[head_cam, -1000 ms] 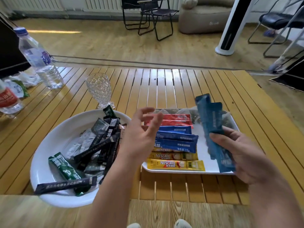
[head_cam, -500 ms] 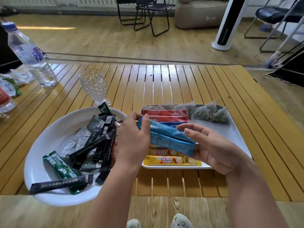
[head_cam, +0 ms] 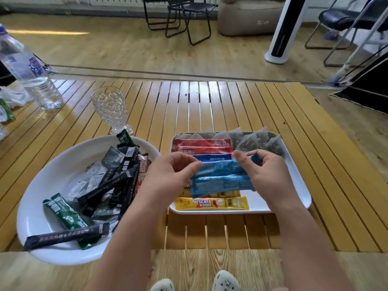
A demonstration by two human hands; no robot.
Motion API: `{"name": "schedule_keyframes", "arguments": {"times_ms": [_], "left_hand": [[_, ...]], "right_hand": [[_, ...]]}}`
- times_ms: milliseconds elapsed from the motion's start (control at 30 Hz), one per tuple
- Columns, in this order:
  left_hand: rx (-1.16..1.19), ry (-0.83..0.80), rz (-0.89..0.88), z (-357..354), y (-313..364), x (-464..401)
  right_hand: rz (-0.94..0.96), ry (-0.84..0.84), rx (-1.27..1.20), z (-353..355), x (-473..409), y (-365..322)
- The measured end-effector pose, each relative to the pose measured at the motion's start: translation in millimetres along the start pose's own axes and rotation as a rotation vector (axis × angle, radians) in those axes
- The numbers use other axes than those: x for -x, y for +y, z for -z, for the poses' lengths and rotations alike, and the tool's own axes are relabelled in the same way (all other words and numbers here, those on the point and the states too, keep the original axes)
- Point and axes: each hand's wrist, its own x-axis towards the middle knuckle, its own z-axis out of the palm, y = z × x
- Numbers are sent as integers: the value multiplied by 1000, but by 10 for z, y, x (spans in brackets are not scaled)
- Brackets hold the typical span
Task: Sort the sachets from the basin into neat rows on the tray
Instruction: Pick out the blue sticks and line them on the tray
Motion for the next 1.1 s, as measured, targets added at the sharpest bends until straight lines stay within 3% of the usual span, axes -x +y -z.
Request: {"name": "schedule_keyframes", "arguments": {"times_ms": [133, 267, 467, 633, 767, 900, 1000, 1100], "left_hand": [[-148, -190, 1, 9, 32, 31], [-179, -247, -40, 23, 88, 54], [-247, -303, -221, -42, 151, 79], [242, -1, -149, -14, 196, 41], [514, -5, -119, -37, 260, 65], [325, 23, -53, 5, 202, 41], [338, -7, 49, 48, 171, 23], [219, -198, 171, 149, 175, 59]], "right_hand": [[-5, -82, -32, 16, 36, -35], [24, -142, -145, 44, 55, -92], [190, -297, -78, -74, 114, -149], [111, -305, -128, 51, 76, -139], [24, -353, -47, 66, 81, -87], [21, -311, -99, 192, 50, -64], [4, -285, -46, 269, 42, -29], [-89, -303, 59, 324, 33, 28]]}}
